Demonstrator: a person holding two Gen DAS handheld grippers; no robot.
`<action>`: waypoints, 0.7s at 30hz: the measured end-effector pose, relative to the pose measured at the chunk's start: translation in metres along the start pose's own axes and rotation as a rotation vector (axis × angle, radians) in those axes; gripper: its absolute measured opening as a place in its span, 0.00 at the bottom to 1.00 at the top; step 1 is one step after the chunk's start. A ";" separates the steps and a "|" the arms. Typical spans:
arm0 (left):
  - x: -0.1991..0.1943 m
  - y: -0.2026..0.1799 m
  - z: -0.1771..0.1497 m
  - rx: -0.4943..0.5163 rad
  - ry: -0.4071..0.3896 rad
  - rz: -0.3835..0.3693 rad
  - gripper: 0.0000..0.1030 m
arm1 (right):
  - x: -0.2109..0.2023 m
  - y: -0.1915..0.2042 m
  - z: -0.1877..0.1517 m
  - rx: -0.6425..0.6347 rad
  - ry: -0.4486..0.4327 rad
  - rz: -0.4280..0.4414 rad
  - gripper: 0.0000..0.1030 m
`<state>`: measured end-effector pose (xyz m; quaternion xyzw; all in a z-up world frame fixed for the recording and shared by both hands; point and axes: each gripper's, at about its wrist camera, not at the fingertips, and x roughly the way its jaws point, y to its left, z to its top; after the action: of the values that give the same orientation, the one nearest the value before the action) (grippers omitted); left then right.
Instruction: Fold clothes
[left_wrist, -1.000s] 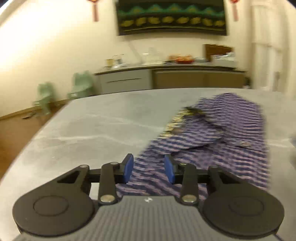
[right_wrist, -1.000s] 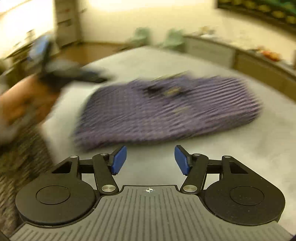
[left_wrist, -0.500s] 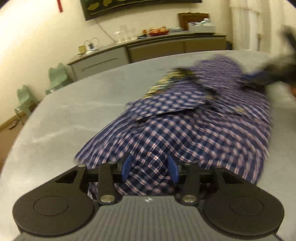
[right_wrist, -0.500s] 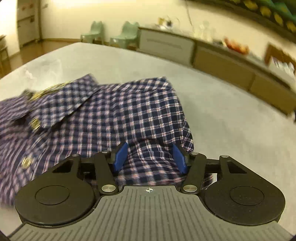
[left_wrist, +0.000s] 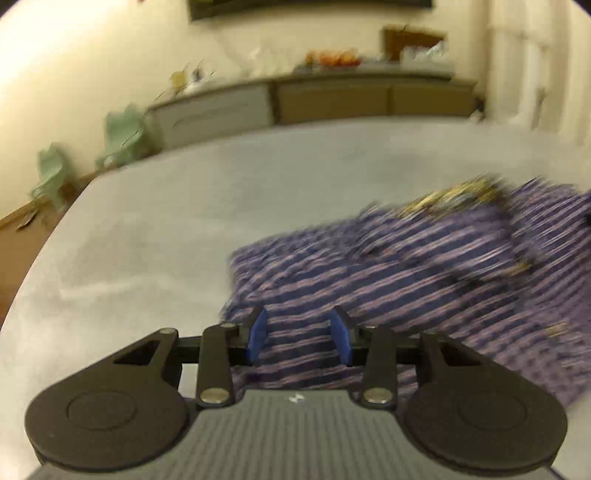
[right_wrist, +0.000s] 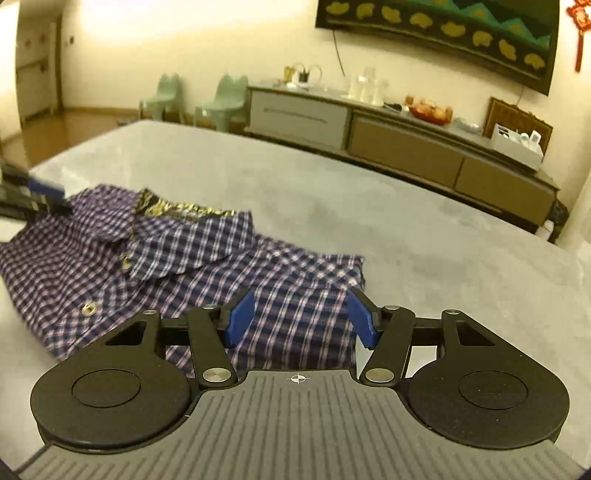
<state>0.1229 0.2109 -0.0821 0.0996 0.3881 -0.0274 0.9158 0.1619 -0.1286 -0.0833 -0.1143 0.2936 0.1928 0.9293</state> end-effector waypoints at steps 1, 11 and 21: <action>0.001 0.009 -0.001 -0.047 -0.004 -0.002 0.50 | 0.008 -0.003 -0.005 0.001 0.006 -0.003 0.58; -0.060 0.019 -0.011 -0.219 -0.152 -0.169 0.39 | -0.005 -0.016 -0.019 0.036 -0.005 -0.029 0.63; -0.052 -0.010 -0.032 -0.075 -0.090 -0.146 0.40 | 0.006 0.010 -0.047 -0.072 0.096 0.098 0.65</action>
<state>0.0630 0.2058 -0.0679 0.0352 0.3536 -0.0841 0.9310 0.1385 -0.1329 -0.1255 -0.1422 0.3357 0.2426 0.8990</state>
